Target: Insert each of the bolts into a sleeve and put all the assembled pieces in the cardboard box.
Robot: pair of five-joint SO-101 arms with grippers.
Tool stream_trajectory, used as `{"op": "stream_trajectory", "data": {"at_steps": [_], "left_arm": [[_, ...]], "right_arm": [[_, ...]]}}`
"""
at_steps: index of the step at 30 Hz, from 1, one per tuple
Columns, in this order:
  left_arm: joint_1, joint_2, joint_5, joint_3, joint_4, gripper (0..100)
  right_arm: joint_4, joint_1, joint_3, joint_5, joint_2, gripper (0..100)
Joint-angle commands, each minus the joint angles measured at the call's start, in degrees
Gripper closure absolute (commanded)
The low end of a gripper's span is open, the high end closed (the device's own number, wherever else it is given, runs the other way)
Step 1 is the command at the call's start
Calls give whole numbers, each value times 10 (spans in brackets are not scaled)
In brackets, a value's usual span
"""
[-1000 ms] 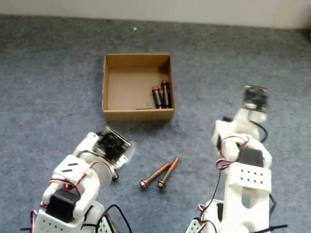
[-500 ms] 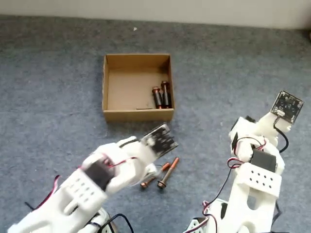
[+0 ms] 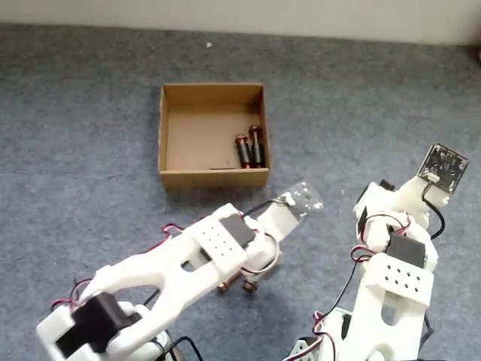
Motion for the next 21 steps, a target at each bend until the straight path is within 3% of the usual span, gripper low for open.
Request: {"op": "stream_trajectory", "data": {"at_steps": [1, 7, 16, 21], "left_arm": [[25, 25, 7, -49, -11, 770], [35, 31, 7, -53, -11, 770], [-16, 34, 4, -50, -12, 770], [-7, 114, 7, -71, -22, 770]], "right_arm": [[-17, 8, -7, -3, -13, 993], [-17, 8, -7, -2, -13, 993], [-17, 7, -7, -2, -13, 993], [-17, 7, -7, -2, -13, 993]]}}
